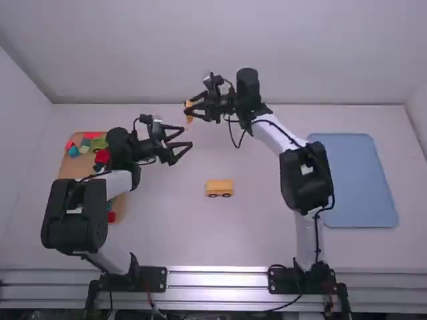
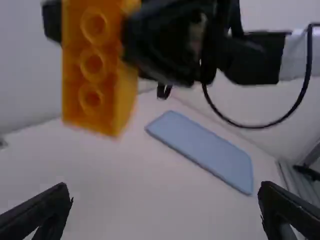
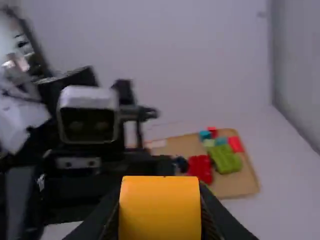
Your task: Assemble lego blocks to make yellow taxi
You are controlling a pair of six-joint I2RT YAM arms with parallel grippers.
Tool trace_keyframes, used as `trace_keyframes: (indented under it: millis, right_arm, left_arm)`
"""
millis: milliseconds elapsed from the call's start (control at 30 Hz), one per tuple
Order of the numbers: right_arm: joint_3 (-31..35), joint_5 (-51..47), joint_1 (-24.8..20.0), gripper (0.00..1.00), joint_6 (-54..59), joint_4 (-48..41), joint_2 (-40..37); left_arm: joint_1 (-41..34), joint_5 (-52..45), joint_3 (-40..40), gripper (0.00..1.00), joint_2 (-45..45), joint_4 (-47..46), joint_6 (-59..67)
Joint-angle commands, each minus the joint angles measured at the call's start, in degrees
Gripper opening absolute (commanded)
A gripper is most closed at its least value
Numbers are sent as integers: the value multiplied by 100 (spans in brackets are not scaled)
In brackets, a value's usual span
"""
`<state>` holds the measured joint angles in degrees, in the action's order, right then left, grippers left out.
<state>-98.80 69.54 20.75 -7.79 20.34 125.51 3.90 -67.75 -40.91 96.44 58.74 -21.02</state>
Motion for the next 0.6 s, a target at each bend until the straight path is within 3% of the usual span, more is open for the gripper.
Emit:
trace_keyframes:
  millis: [0, 133, 233, 400, 500, 567]
  right_arm:
    - [-168, -1392, -173, 21, 411, -595, -345]
    - [-168, -3786, -13, 21, 1722, -2876, -1027]
    - [-168, -5209, 201, 17, 2251, -4033, -1397]
    - [-168, -6308, 498, 13, 2813, -5578, -1567]
    - [-90, -6771, 557, 7, 2881, -6435, -1504]
    - [57, -6885, 553, 7, 2785, -6516, -1504]
  left_arm:
    - [17, 243, -96, 99, 0, -459, 651]
    - [17, 1427, -96, 99, 0, -1670, 1058]
    - [17, 2406, -96, 99, 0, -2164, 968]
    - [52, 3967, -94, 99, 0, -2656, -55]
    - [122, 3893, -94, 99, -11, -2841, -164]
    - [131, 3668, -94, 99, -20, -2745, 199]
